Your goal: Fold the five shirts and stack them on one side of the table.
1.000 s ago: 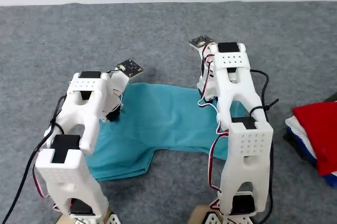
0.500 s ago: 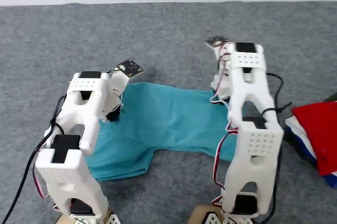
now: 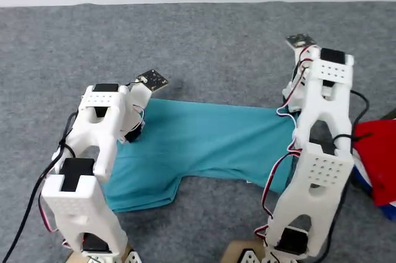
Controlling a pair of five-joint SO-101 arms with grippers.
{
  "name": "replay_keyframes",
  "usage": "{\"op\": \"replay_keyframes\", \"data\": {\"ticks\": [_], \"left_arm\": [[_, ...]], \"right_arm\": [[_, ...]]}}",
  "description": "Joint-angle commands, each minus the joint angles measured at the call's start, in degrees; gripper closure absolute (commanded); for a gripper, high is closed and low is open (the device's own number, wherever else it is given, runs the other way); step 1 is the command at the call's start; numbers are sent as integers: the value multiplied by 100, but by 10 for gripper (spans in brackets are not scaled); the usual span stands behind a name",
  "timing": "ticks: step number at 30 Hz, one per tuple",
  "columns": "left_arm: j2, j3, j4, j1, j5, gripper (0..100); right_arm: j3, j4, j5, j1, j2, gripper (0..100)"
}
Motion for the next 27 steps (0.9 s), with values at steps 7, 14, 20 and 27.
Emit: {"op": "replay_keyframes", "data": {"ticks": [7, 14, 20, 27], "left_arm": [[79, -127, 9, 44, 0, 998], [79, -127, 9, 44, 0, 998], [79, -127, 9, 44, 0, 998], [79, -127, 9, 44, 0, 998]], "right_arm": [[-1275, 708, 0, 110, -470, 987], [-2004, 1429, 0, 119, -453, 987], [-2004, 1516, -9, 127, -453, 987], [-1978, 1253, -9, -330, -400, 983]]}}
